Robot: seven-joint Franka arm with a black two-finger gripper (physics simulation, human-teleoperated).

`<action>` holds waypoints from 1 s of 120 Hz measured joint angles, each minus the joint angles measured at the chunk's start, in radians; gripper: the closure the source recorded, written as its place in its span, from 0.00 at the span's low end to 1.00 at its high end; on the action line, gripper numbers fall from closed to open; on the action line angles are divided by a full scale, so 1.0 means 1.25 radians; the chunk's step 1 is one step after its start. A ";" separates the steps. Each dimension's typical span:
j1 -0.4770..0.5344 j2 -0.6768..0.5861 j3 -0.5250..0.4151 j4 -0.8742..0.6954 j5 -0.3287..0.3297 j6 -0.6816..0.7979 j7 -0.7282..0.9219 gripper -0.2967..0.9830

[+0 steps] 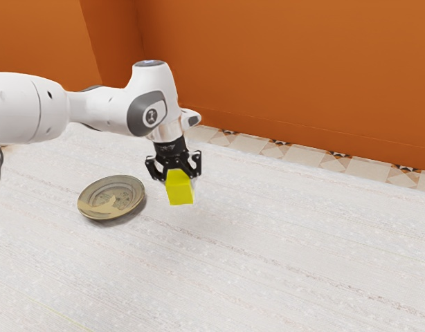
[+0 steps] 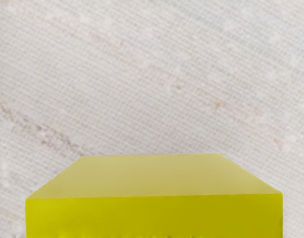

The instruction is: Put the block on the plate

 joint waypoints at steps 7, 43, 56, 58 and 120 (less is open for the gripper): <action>0.024 -0.018 0.000 -0.001 0.004 -0.028 0.000 0.47; 0.150 -0.037 0.000 0.000 0.018 -0.107 0.027 0.47; 0.184 -0.037 0.000 0.005 0.029 -0.116 0.042 0.47; 0.188 -0.036 0.001 0.007 0.032 -0.117 0.044 0.47; 0.326 0.134 -0.001 0.121 0.057 -0.117 0.091 0.47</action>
